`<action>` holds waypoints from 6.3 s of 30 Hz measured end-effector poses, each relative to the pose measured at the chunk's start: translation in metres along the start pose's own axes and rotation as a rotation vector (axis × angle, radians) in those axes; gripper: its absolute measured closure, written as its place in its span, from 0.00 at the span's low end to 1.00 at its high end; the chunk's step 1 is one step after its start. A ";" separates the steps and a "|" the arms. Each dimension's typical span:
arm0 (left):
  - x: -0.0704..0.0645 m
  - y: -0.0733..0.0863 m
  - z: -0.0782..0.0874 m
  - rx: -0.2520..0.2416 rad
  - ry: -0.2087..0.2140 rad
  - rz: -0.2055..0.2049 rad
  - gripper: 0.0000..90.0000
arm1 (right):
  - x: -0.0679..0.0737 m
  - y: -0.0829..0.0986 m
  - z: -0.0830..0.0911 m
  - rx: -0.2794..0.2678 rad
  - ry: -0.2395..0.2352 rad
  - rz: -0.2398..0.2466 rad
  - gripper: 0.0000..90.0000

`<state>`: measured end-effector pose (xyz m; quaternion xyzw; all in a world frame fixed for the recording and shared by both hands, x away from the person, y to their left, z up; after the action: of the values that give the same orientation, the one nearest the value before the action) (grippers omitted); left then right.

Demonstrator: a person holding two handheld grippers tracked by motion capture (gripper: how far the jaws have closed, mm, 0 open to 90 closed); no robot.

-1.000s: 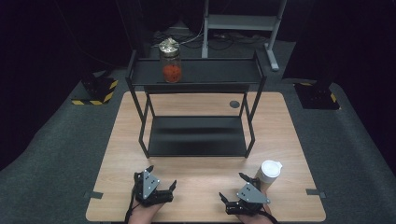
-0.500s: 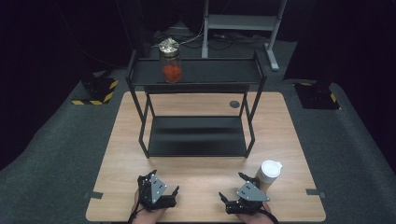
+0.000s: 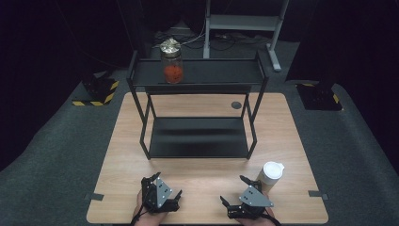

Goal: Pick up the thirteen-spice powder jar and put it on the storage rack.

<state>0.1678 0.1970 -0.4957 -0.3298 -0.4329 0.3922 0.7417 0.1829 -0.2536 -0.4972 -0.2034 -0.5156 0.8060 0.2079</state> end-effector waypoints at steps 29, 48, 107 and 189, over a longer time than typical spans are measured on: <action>0.004 0.000 -0.001 -0.002 0.029 -0.008 0.01 | -0.004 -0.024 0.060 -0.156 0.096 0.012 0.00; 0.006 0.001 -0.002 -0.008 0.043 -0.012 0.01 | -0.015 -0.014 0.077 -0.172 0.220 -0.023 0.00; 0.012 0.005 -0.001 -0.025 0.062 0.025 0.01 | -0.042 0.031 0.067 -0.117 0.228 -0.260 0.26; 0.016 0.009 0.000 -0.047 0.079 0.035 0.01 | -0.032 -0.036 0.017 -0.275 0.111 -0.119 0.32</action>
<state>0.1702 0.2153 -0.4974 -0.3701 -0.4065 0.3812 0.7433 0.2046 -0.2697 -0.4542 -0.2433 -0.6197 0.7018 0.2535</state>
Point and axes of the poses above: each handheld gripper's, and its own axes: z roughly backward along the jaws, y roughly out of its underside, x roughly to its left, the point moved 1 cm from there along -z, roughly forward along the jaws, and after that the axes turned 12 degrees about -y, right-handed, at the moved point
